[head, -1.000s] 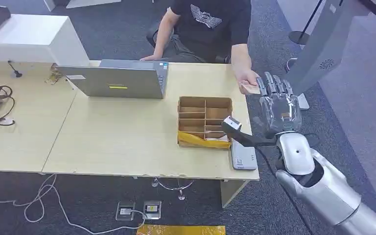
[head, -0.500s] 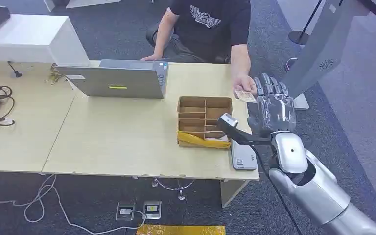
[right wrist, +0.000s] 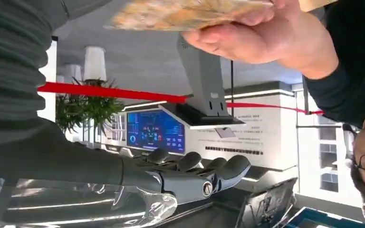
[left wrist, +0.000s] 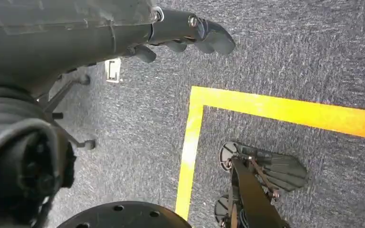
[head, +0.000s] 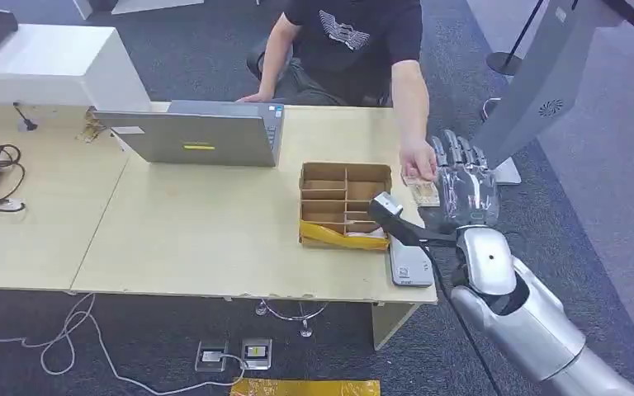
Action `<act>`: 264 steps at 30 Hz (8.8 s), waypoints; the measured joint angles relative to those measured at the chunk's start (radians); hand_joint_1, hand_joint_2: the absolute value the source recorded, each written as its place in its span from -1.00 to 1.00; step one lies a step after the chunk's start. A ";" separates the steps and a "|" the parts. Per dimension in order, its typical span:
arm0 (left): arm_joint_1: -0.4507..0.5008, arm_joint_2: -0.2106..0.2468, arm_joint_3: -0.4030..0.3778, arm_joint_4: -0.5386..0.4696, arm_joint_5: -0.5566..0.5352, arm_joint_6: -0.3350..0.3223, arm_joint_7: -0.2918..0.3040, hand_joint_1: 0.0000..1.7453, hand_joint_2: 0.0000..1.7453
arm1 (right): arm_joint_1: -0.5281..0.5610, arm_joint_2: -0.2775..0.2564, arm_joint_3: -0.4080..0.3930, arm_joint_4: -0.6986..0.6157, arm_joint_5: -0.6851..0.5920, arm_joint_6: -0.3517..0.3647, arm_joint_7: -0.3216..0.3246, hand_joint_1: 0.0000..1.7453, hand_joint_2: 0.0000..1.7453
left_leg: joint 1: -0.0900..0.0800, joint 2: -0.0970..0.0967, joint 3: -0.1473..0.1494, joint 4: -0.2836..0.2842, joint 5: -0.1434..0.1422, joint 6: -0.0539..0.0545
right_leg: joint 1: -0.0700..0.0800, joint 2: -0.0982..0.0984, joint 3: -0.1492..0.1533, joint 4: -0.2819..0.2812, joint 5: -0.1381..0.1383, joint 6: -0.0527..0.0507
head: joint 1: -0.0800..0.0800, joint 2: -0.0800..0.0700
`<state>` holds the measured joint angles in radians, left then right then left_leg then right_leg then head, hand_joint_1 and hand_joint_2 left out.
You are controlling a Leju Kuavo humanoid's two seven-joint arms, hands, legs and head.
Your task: Pass the card to the sensor for recognition and then transmit it.
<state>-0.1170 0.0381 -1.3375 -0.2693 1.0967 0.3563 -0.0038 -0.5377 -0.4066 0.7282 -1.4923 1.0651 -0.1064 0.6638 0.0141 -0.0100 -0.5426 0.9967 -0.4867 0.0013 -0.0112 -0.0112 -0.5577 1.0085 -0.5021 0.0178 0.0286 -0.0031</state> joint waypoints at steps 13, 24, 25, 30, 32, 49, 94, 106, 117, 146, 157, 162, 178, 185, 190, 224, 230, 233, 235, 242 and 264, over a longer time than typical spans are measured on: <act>0.000 0.009 -0.004 0.000 -0.032 -0.009 0.000 -1.00 -1.00 | 0.023 0.004 -0.016 0.017 -0.039 -0.023 0.003 1.00 1.00 | 0.000 0.001 0.000 0.000 0.000 0.000 | 0.000 0.000 0.000 0.000 0.000 0.000 | 0.000 0.000; 0.000 0.017 -0.028 0.000 -0.078 -0.021 0.000 -1.00 -1.00 | 0.063 -0.044 -0.066 -0.007 -0.044 -0.022 0.034 1.00 1.00 | 0.000 0.001 0.000 0.000 0.000 0.000 | 0.000 0.001 -0.001 0.000 0.000 0.000 | 0.000 0.000; -0.001 0.017 -0.029 0.000 -0.080 -0.021 0.000 -1.00 -1.00 | 0.070 -0.049 -0.073 -0.013 -0.045 -0.020 0.034 1.00 1.00 | 0.000 0.001 0.000 0.000 0.000 0.000 | 0.000 0.001 -0.001 0.000 0.000 0.000 | 0.000 0.000; -0.001 0.019 -0.032 0.000 -0.084 -0.024 0.000 -1.00 -1.00 | 0.094 -0.071 -0.085 -0.037 -0.051 -0.018 0.034 1.00 1.00 | 0.000 0.001 0.000 0.000 0.000 0.000 | 0.000 0.001 -0.001 0.000 0.000 0.000 | 0.000 0.000; -0.001 0.019 -0.035 0.000 -0.084 -0.025 0.000 -1.00 -1.00 | 0.105 -0.071 -0.091 -0.037 -0.060 -0.019 0.027 1.00 1.00 | 0.000 0.001 0.000 0.000 0.000 0.000 | 0.000 0.001 -0.001 0.000 0.000 0.000 | 0.000 0.000; -0.003 0.019 -0.037 0.000 -0.091 -0.025 0.006 -1.00 -1.00 | 0.162 -0.040 -0.083 0.026 -0.159 -0.055 -0.059 1.00 1.00 | 0.000 0.001 0.000 0.000 0.000 0.000 | 0.000 0.001 0.000 0.000 0.000 0.000 | 0.000 0.000; -0.004 0.026 -0.037 0.000 -0.098 -0.014 0.031 -1.00 -1.00 | 0.115 0.129 0.007 0.475 -0.349 -0.291 -0.197 1.00 1.00 | 0.000 0.002 0.003 0.000 0.000 0.000 | 0.000 0.001 0.001 0.000 0.000 0.000 | 0.000 0.000; -0.003 0.026 -0.037 0.000 -0.129 -0.025 0.023 -1.00 -1.00 | 0.125 0.092 -0.037 0.412 -0.353 -0.302 -0.155 1.00 1.00 | 0.000 0.002 0.001 0.000 0.000 0.000 | 0.000 0.002 0.000 0.000 0.000 0.000 | 0.000 0.000; -0.001 0.032 -0.042 0.000 -0.167 -0.042 0.027 -1.00 -1.00 | 0.029 -0.038 -0.121 0.108 -0.285 -0.178 0.027 1.00 1.00 | 0.000 0.002 0.001 0.000 0.000 0.000 | 0.000 0.002 0.000 0.000 0.001 0.000 | 0.000 0.000; -0.008 0.023 -0.045 0.000 -0.203 -0.041 0.043 -1.00 -1.00 | -0.079 -0.042 -0.007 0.046 -0.365 -0.269 0.029 1.00 1.00 | 0.000 0.002 0.000 0.000 0.000 0.000 | 0.000 0.001 0.000 0.001 0.000 -0.001 | 0.000 0.000; -0.012 0.023 -0.045 0.000 -0.212 -0.042 0.043 -1.00 -1.00 | -0.076 -0.041 0.027 0.070 -0.328 -0.231 0.033 -1.00 1.00 | 0.000 0.002 0.000 0.000 0.000 0.000 | 0.000 0.001 -0.001 0.001 0.000 -0.001 | 0.000 0.000; -0.010 0.023 -0.045 0.000 -0.212 -0.042 0.043 -1.00 -1.00 | -0.075 -0.039 0.035 0.073 -0.322 -0.173 0.033 -1.00 1.00 | 0.000 0.002 0.000 0.000 0.000 0.000 | 0.000 0.001 -0.001 0.001 0.000 -0.001 | 0.000 0.000; -0.005 0.030 -0.045 0.000 -0.207 -0.056 0.058 -1.00 -1.00 | 0.090 -0.054 -0.011 -0.164 -0.306 0.138 0.034 -1.00 1.00 | 0.000 0.003 0.000 0.000 0.000 -0.001 | 0.000 0.002 -0.002 0.000 0.000 -0.001 | 0.000 0.000; -0.005 0.030 -0.036 0.000 -0.169 -0.029 0.057 -1.00 -1.00 | 0.055 -0.038 0.061 -0.175 -0.382 0.079 0.023 -1.00 1.00 | 0.000 0.002 0.000 0.000 0.001 -0.001 | 0.000 0.001 -0.001 0.001 0.000 -0.001 | 0.000 0.000; -0.004 0.030 -0.027 0.000 -0.164 -0.022 0.057 -1.00 -1.00 | 0.021 -0.013 0.123 -0.147 -0.401 0.013 0.006 -1.00 1.00 | 0.000 0.002 -0.001 0.000 0.001 -0.001 | 0.000 0.001 -0.001 0.001 0.000 -0.001 | 0.000 0.000; -0.004 0.035 -0.024 0.000 -0.180 -0.032 0.053 -1.00 -1.00 | -0.074 0.163 0.301 0.315 -0.377 -0.306 -0.086 -1.00 1.00 | 0.000 0.002 -0.001 0.000 0.001 -0.001 | 0.000 0.001 -0.002 0.001 0.000 -0.001 | 0.000 0.000; -0.008 0.035 -0.024 0.000 -0.190 -0.032 0.053 -1.00 -1.00 | -0.085 0.168 0.301 0.357 -0.365 -0.326 -0.082 -1.00 1.00 | 0.000 0.002 -0.001 0.000 0.001 -0.001 | 0.000 0.001 -0.002 0.001 0.000 -0.001 | 0.000 0.000; -0.011 0.035 -0.024 0.000 -0.192 -0.033 0.053 -1.00 -1.00 | -0.095 0.173 0.301 0.380 -0.360 -0.325 -0.082 -1.00 1.00 | 0.000 0.002 -0.001 0.000 0.001 -0.001 | 0.000 0.001 -0.002 0.001 0.000 -0.001 | 0.000 0.000; -0.012 0.035 -0.024 0.000 -0.194 -0.037 0.054 -1.00 -1.00 | -0.102 0.174 0.301 0.393 -0.365 -0.325 -0.082 -1.00 1.00 | 0.000 0.002 -0.001 0.000 0.001 -0.001 | 0.000 0.001 -0.002 0.001 0.000 -0.001 | 0.000 0.000; -0.011 0.035 -0.024 0.000 -0.195 -0.041 0.058 -1.00 -1.00 | -0.121 0.185 0.300 0.435 -0.399 -0.324 -0.098 -1.00 1.00 | 0.000 0.002 -0.001 0.000 0.001 -0.001 | 0.000 0.001 -0.002 0.001 0.000 -0.001 | 0.000 0.000; -0.010 0.035 -0.024 0.000 -0.195 -0.033 0.060 -1.00 -1.00 | -0.136 0.224 0.317 0.541 -0.442 -0.322 -0.135 -1.00 1.00 | 0.000 0.002 -0.001 0.000 0.001 -0.001 | 0.000 0.001 -0.002 0.001 0.000 -0.001 | 0.000 0.000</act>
<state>-0.1273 0.0736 -1.3619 -0.2693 0.9014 0.3231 0.0561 -0.6735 -0.1831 1.0449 -0.9510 0.6233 -0.4280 0.5291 0.0141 -0.0084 -0.5436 0.9965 -0.4862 0.0002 -0.0112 -0.0101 -0.5596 1.0096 -0.5017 0.0171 0.0286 -0.0031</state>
